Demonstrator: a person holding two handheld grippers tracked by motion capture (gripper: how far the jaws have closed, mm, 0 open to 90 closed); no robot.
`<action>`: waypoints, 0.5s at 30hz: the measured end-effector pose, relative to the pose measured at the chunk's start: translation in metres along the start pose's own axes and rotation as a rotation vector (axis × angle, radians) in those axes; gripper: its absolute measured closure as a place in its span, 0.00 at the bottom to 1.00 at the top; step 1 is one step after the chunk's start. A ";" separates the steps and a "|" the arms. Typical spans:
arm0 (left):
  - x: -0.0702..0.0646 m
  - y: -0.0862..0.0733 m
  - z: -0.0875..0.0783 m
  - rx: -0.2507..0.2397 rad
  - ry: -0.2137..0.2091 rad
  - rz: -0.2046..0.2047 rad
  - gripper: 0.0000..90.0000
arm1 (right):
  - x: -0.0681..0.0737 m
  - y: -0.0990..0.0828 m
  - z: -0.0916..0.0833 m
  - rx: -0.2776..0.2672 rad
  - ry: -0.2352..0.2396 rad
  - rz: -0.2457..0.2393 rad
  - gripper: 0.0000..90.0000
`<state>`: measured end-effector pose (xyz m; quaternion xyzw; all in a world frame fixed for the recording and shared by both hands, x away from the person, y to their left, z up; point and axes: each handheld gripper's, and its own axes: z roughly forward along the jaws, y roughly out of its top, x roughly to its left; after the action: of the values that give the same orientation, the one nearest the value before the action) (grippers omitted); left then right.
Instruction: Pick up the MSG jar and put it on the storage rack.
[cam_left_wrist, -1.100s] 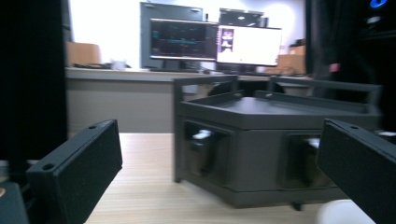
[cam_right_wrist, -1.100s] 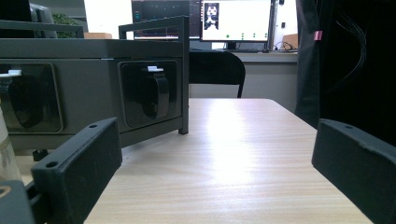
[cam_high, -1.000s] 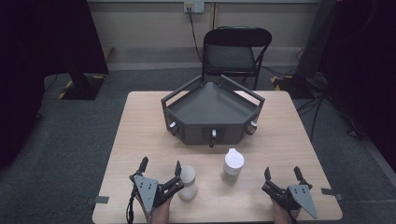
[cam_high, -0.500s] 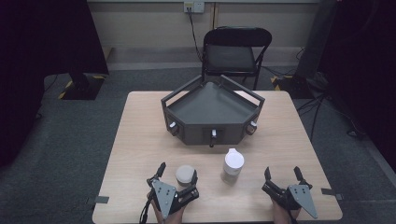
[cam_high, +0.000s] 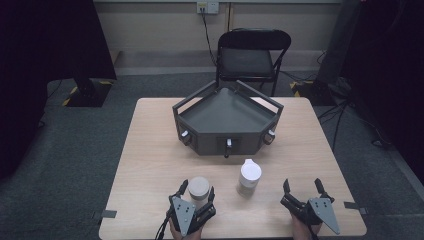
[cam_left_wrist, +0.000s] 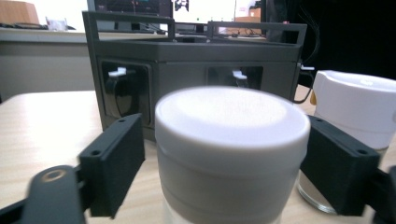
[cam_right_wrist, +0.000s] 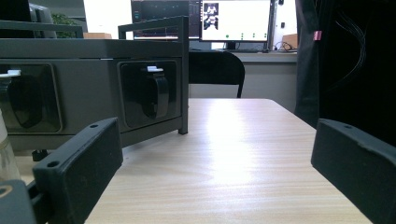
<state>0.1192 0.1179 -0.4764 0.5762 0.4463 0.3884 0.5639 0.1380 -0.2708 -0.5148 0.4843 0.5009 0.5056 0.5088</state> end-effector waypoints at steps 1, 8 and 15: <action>0.000 -0.001 0.000 0.001 0.000 0.002 0.25 | 0.000 0.000 0.000 0.000 0.000 0.000 0.01; 0.003 -0.003 -0.001 -0.008 -0.017 0.006 0.37 | 0.000 0.000 0.000 0.000 0.000 0.000 0.01; 0.004 -0.008 -0.001 -0.029 -0.023 0.005 0.37 | 0.000 0.000 0.000 0.000 0.000 0.000 0.01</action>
<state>0.1186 0.1218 -0.4845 0.5734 0.4327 0.3896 0.5764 0.1380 -0.2708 -0.5148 0.4843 0.5010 0.5057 0.5087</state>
